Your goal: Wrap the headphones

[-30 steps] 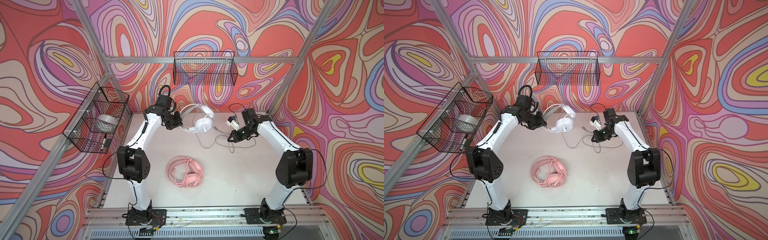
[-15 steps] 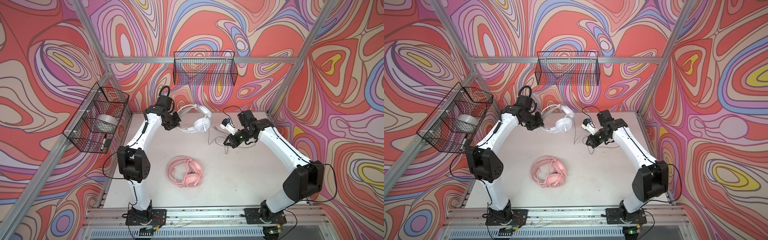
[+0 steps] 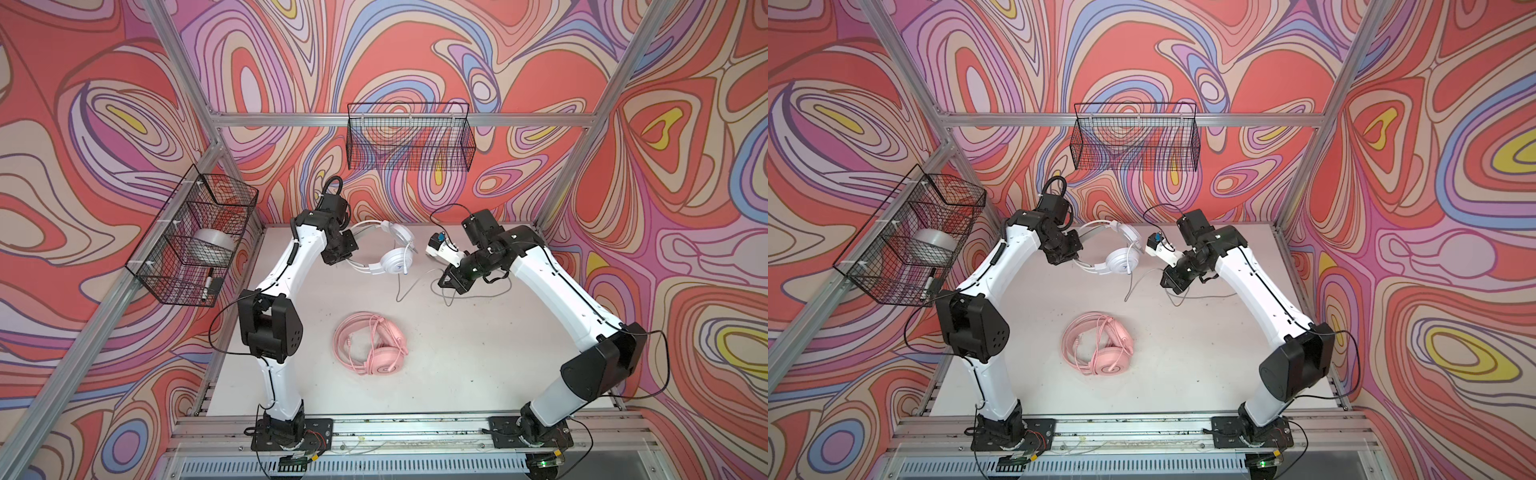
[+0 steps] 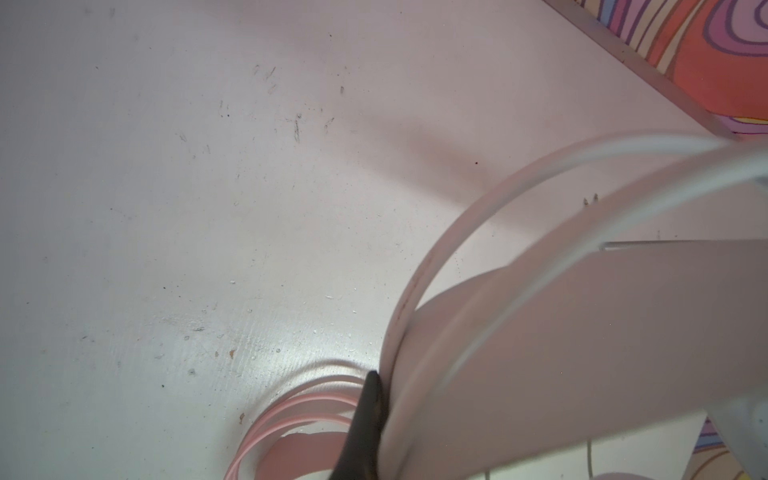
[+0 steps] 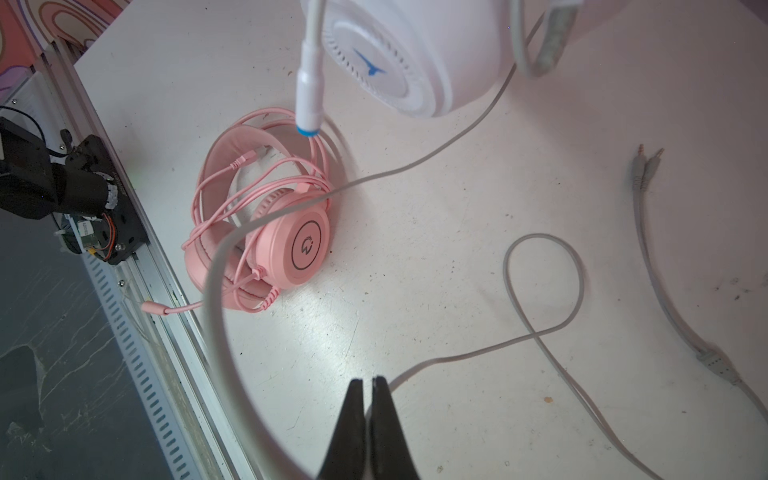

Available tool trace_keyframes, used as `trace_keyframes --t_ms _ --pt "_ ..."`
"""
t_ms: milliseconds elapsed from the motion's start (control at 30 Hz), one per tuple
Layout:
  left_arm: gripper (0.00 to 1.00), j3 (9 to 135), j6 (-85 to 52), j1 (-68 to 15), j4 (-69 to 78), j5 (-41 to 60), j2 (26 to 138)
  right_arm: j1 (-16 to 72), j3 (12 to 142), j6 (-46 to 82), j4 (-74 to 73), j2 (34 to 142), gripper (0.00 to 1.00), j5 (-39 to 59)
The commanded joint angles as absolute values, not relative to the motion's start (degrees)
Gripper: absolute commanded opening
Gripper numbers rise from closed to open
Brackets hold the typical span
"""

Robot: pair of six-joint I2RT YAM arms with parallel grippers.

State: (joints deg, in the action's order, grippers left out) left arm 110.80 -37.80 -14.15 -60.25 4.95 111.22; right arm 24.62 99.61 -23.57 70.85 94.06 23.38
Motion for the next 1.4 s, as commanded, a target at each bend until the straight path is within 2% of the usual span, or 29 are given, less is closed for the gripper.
trace_keyframes --t_ms 0,300,733,1133,1367 --pt "0.00 113.67 -36.27 -15.17 -63.36 1.37 112.27 25.78 103.83 -24.83 73.96 95.71 0.00 22.93" --pt "0.00 115.66 -34.87 -16.96 -65.30 -1.67 113.65 26.50 112.70 -24.83 77.96 100.89 0.00 23.47" --pt "0.00 115.53 -35.70 -17.91 -63.38 3.10 115.04 32.87 114.40 -21.45 71.03 105.52 0.00 27.55" --pt "0.00 113.95 -27.82 -18.34 -65.35 3.00 114.29 32.59 124.13 -21.26 73.21 110.92 0.00 12.70" --pt "0.00 113.03 -23.58 -18.46 -64.16 6.32 113.47 29.23 130.55 -19.40 73.00 116.10 0.00 10.03"
